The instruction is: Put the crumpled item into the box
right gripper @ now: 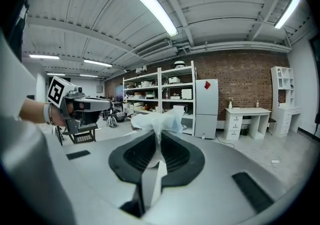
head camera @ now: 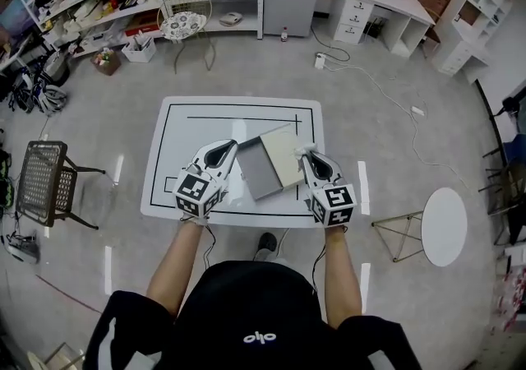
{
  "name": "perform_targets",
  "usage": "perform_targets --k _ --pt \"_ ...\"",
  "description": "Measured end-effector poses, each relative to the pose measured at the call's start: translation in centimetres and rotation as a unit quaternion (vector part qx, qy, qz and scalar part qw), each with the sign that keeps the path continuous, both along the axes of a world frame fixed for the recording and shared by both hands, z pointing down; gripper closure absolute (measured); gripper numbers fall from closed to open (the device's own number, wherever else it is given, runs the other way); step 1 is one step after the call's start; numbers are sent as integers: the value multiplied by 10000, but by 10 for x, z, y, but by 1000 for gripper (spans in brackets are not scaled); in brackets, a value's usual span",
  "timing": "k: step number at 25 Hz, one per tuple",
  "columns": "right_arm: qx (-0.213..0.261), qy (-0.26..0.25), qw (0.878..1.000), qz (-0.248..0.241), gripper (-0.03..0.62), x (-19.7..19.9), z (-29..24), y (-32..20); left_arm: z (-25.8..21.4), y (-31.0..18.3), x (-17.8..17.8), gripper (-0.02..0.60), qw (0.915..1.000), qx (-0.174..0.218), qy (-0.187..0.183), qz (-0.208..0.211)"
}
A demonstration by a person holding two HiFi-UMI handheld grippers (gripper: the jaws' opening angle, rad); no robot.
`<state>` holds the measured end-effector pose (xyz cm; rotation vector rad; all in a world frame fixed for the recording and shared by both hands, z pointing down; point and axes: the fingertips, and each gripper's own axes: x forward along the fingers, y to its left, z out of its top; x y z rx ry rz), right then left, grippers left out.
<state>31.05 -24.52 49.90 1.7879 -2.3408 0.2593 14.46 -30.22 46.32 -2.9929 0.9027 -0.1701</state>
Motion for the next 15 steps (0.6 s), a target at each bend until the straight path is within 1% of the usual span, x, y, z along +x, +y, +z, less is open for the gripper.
perform_targets --k 3,8,15 --pt "-15 -30 9999 -120 556 9 2 -15 2 -10 9 574 10000 -9 -19 -90" --pt "-47 -69 9995 -296 556 14 7 -34 5 -22 15 574 9997 -43 -28 -242" --pt "-70 -107 9988 -481 556 9 12 -54 12 -32 11 574 9992 -94 -64 -388"
